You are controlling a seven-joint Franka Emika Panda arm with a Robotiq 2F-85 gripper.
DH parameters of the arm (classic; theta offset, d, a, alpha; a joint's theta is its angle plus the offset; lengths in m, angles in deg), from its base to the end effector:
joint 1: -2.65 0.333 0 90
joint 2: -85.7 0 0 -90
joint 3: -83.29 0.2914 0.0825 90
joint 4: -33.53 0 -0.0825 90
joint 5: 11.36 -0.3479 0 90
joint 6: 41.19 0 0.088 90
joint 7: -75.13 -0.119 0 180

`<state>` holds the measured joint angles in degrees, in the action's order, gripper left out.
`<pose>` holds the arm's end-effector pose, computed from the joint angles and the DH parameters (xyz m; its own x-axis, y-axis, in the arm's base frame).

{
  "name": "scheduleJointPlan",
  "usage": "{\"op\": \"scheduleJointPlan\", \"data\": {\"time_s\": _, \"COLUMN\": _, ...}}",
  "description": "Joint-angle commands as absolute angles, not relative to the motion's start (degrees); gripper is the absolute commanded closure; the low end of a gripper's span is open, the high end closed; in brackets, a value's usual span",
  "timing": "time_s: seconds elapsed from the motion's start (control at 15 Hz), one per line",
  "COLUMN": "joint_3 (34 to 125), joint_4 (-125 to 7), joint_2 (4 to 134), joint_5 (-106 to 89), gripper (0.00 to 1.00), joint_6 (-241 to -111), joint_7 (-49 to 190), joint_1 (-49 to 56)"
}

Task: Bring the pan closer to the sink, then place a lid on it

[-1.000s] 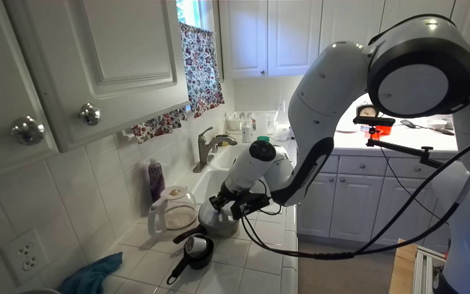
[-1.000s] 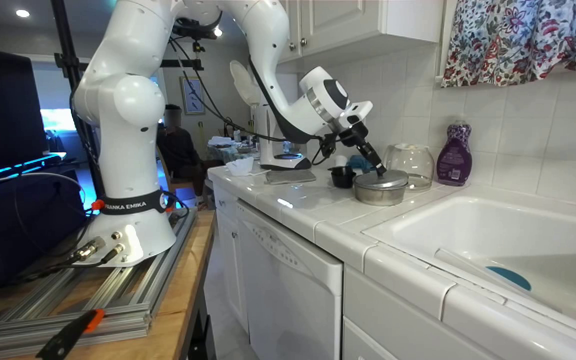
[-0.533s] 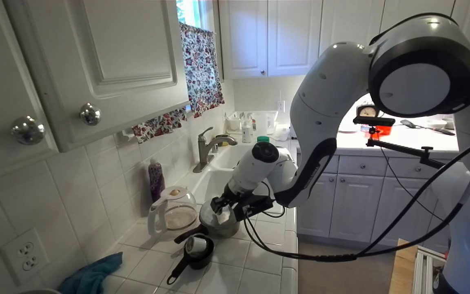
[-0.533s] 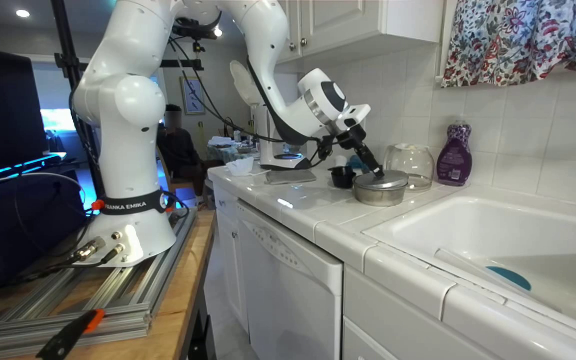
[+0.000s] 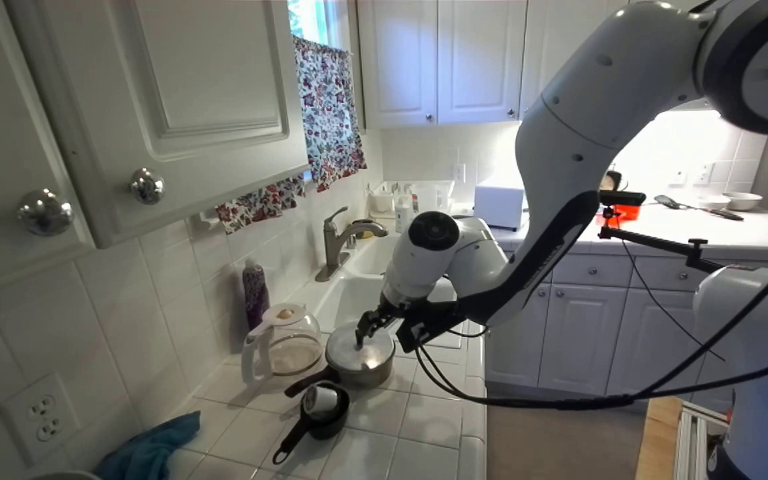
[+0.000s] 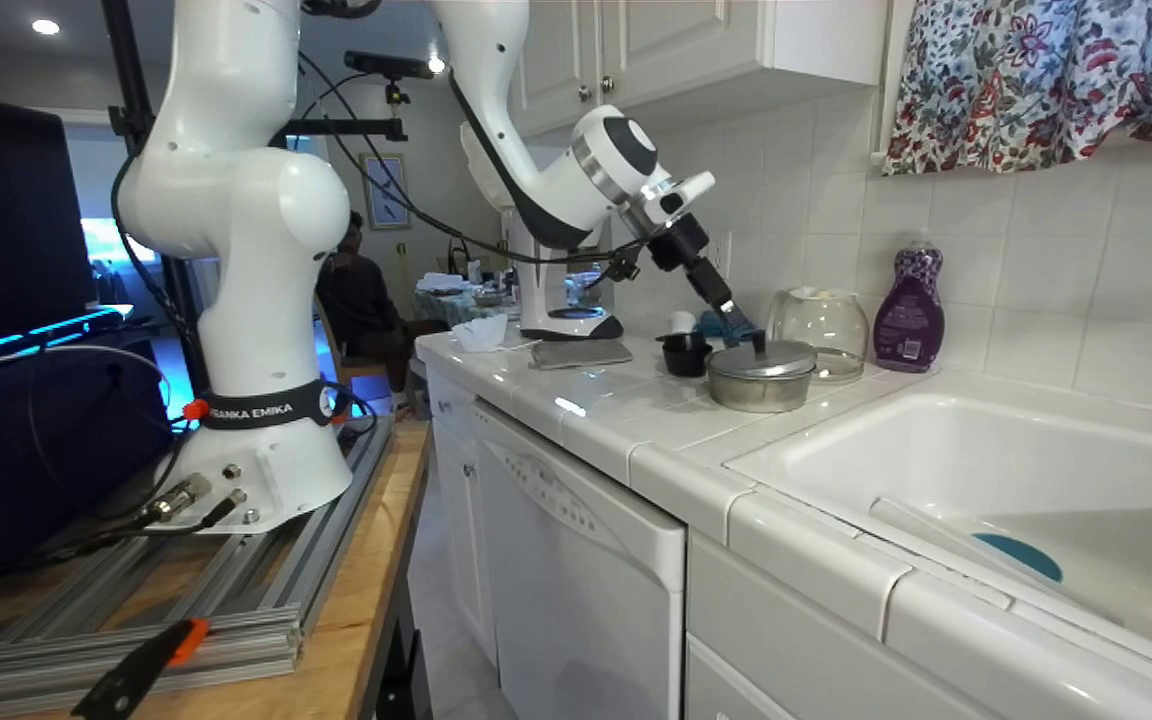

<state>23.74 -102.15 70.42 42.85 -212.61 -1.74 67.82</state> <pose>0.4964 0.1039 0.2864 0.7859 -0.1708 0.5943 -0.2846 -0.9532 0.1023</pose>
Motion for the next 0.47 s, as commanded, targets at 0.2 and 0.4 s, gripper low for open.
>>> {"op": "scheduleJointPlan", "data": {"time_s": 0.2, "joint_3": 17.03, "joint_4": -112.64, "joint_2": 92.28, "joint_5": 48.21, "gripper": 0.0, "joint_6": -196.25, "joint_7": 1.81, "joint_1": 79.99}}
{"op": "scheduleJointPlan", "data": {"time_s": 0.4, "joint_3": 17.97, "joint_4": -111.3, "joint_2": 87.68, "joint_5": 45.71, "gripper": 0.0, "joint_6": -198.38, "joint_7": 2.73, "joint_1": 79.21}}
